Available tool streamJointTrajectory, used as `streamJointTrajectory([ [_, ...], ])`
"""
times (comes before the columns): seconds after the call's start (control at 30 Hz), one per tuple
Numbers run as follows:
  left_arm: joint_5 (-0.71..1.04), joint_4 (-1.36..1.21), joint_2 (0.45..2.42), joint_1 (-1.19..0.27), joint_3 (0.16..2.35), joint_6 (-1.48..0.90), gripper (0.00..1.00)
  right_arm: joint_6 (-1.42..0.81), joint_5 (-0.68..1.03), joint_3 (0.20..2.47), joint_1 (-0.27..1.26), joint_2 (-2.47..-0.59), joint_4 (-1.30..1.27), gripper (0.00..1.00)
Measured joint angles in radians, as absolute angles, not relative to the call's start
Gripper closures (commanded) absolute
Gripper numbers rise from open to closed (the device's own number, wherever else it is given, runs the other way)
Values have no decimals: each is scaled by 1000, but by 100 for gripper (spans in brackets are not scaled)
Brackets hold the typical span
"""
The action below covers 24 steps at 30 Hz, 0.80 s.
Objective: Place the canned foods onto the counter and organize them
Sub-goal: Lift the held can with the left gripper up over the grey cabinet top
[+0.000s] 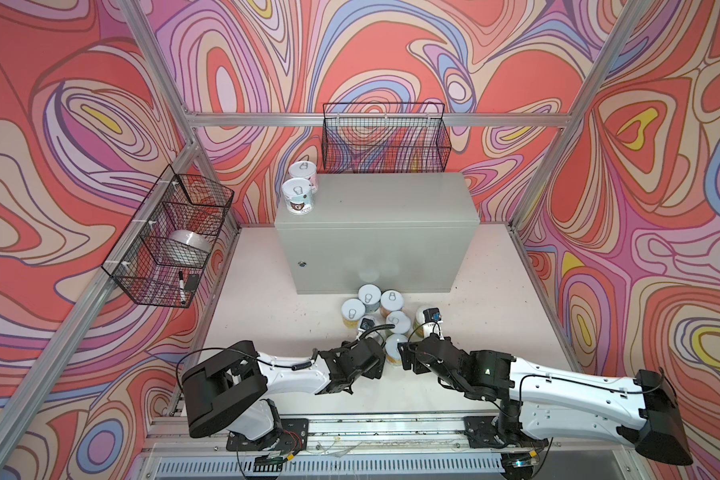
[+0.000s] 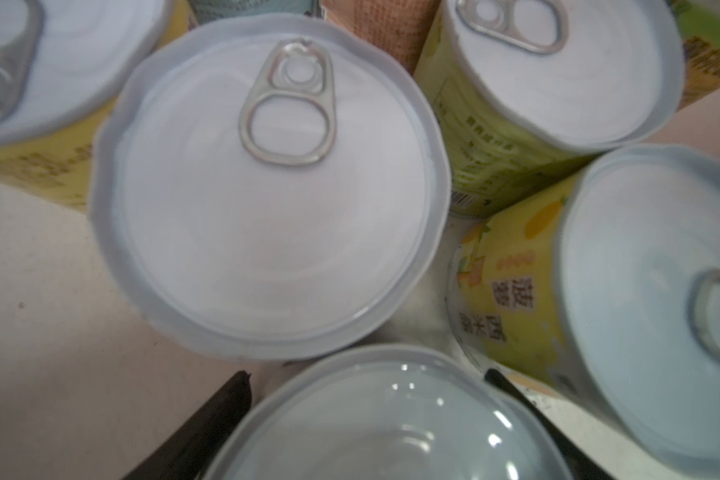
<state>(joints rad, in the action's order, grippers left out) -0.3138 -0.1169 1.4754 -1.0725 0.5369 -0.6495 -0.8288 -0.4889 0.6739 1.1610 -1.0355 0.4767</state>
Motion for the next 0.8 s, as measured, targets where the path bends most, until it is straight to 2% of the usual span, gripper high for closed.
streamJointTrajectory([
  [0.13,-347,-119,1472,-1071,548,-646,37,-829,-490,665,1161,-1034,467,7],
  [0.3,-355,-103,1472,-1071,551,-648,65,-829,-492,649,1161,-1018,462,6],
  [0.33,-356,-96,1471,-1071,553,-647,73,-829,-492,646,1161,-1015,461,7],
  [0.4,-357,-78,1466,-1071,555,-647,100,-828,-494,642,1161,-1014,459,7],
  [0.57,-357,24,1424,-1071,557,-647,100,-828,-495,642,1161,-1013,460,7],
  [0.8,-358,257,1251,-1071,624,-632,100,-825,-502,641,1161,-991,460,7],
])
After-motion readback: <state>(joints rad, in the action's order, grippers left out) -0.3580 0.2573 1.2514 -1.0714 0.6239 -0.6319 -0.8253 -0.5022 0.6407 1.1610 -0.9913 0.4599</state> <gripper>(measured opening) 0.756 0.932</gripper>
